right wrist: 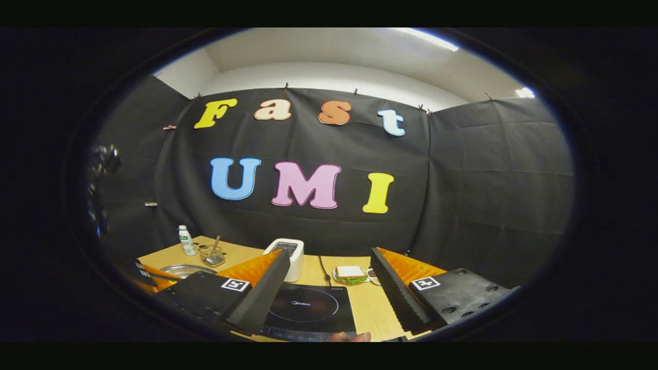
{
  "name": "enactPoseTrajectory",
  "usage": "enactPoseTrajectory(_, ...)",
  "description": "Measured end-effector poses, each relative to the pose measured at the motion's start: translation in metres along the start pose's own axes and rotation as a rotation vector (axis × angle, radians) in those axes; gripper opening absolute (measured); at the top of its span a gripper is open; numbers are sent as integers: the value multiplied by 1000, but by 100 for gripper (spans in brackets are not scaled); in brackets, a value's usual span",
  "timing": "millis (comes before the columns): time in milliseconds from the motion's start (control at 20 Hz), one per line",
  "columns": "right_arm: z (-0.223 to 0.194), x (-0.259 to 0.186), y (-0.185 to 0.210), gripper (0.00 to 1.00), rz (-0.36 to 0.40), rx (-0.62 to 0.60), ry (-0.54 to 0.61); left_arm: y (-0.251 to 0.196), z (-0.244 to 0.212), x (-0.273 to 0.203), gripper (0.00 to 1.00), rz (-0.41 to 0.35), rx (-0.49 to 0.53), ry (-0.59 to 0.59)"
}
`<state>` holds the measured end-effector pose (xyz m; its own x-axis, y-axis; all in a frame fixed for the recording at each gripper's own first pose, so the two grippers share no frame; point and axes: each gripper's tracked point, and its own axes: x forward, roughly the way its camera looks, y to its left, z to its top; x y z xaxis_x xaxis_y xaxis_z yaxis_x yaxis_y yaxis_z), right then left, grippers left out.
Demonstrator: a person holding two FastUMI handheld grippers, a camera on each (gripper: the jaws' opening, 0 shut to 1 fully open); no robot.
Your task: First push the handle of the pot to place it horizontally, then grasp the pot with both hands and set it on the induction cooktop.
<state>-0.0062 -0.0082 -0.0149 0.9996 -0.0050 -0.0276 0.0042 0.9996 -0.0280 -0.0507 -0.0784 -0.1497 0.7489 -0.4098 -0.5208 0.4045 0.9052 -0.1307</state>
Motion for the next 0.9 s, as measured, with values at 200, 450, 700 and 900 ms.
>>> enactPoseTrajectory(200, -6, 0, 0, 96, 1, 8, 15, 3, -59, 3, 5, -44, -91, 178)
enactPoseTrajectory(450, -12, -1, 4, 96, 12, 0, 30, 34, -115, -3, 5, -49, -207, 340)
enactPoseTrajectory(700, -14, -2, 4, 98, 15, 1, 35, 76, -148, -4, 5, -43, -242, 462)
enactPoseTrajectory(900, -14, -6, -1, 98, 10, 1, 35, 115, -171, -9, 5, -12, -227, 560)
